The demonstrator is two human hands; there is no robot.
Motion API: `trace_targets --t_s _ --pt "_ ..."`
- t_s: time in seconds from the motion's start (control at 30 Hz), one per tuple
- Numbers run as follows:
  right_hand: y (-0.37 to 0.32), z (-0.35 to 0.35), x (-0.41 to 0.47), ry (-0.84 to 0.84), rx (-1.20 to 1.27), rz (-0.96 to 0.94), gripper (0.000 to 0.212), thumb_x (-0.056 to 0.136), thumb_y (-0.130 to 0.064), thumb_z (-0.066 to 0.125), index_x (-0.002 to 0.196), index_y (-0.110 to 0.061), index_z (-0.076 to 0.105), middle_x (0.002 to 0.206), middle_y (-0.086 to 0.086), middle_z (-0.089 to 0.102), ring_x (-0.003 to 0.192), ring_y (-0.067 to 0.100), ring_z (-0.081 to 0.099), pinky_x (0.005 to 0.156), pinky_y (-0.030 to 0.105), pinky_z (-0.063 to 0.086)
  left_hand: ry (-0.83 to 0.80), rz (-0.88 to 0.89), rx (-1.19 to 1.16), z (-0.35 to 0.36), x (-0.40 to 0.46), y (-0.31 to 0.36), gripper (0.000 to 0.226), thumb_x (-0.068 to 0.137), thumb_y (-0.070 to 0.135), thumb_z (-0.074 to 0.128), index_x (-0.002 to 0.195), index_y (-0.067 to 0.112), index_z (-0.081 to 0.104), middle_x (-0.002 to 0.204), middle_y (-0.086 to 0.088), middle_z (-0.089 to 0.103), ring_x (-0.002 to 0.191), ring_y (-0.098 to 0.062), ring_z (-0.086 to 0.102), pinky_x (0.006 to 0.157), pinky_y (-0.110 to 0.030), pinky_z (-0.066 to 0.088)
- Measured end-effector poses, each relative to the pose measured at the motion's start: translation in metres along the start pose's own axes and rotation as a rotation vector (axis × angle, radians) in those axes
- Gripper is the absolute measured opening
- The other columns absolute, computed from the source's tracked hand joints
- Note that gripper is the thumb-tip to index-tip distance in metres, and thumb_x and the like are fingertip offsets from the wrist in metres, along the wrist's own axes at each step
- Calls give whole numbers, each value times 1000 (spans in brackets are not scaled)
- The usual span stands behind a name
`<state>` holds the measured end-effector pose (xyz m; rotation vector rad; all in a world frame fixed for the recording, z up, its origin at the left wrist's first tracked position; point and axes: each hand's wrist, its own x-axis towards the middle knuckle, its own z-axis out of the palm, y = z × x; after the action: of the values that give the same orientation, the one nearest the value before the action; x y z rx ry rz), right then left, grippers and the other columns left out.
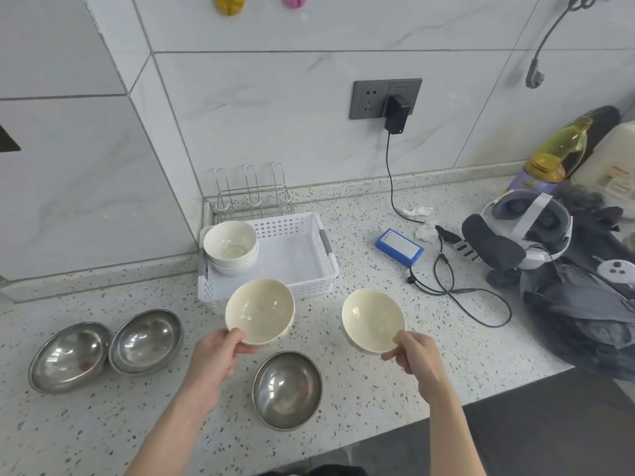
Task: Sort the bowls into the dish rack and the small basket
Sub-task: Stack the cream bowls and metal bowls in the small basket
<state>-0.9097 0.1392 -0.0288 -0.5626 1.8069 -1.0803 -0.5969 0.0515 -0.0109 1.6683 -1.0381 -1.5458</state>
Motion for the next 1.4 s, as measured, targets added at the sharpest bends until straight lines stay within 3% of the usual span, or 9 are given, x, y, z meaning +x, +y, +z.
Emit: trace_targets --t_s 0.13,0.37,0.6,0.8,0.87,1.0,1.13,1.4 --pt "-27 14 9 35 110 -34 26 85 -8 48 78 8 68 63 16 71 43 9 36 40 18 29 33 14 -8 -8 -3 4 16 93 12 54 97 8 68 77 -14 77 38 -8 24 36 -16 24" --pt "-70 65 22 -40 212 -16 27 90 -15 48 88 0 70 77 11 76 48 7 41 40 17 31 68 22 8 -21 0 6 16 93 14 52 100 9 66 80 -11 77 40 -8 23 40 -18 25" --pt "-105 129 40 -99 256 46 24 87 -12 51 87 6 66 61 12 71 40 7 36 34 17 28 80 9 -26 -23 4 4 16 94 12 52 100 7 65 80 -12 77 40 -8 23 39 -18 23" --pt "-128 173 67 -82 206 54 12 87 -14 49 75 -17 50 71 15 69 46 11 40 39 20 31 110 -3 -46 -25 15 6 15 93 13 53 101 8 65 79 -13 77 41 -9 24 38 -17 25" --pt "-133 181 78 -82 171 71 9 88 -16 49 81 -13 54 71 14 68 48 11 45 43 21 33 112 -7 -58 -24 19 7 15 94 13 54 102 9 65 79 -12 77 39 -7 26 37 -17 25" --pt "-133 193 101 -91 94 120 26 90 -16 47 108 0 57 68 11 66 45 8 46 38 19 34 126 -13 -67 -22 26 9 16 93 13 55 103 11 67 79 -11 77 37 -6 28 36 -17 27" --pt "-125 198 119 -114 68 180 33 87 -10 43 114 3 57 68 12 67 34 7 39 32 12 28 128 -25 -83 -22 28 10 15 92 11 54 101 8 66 78 -13 77 39 -8 27 36 -18 26" --pt "-113 208 139 -134 54 263 36 87 -1 39 120 2 53 77 17 63 50 12 49 33 12 30 138 -29 -113 -24 31 12 15 95 8 53 103 8 65 79 -13 77 41 -11 26 37 -19 22"
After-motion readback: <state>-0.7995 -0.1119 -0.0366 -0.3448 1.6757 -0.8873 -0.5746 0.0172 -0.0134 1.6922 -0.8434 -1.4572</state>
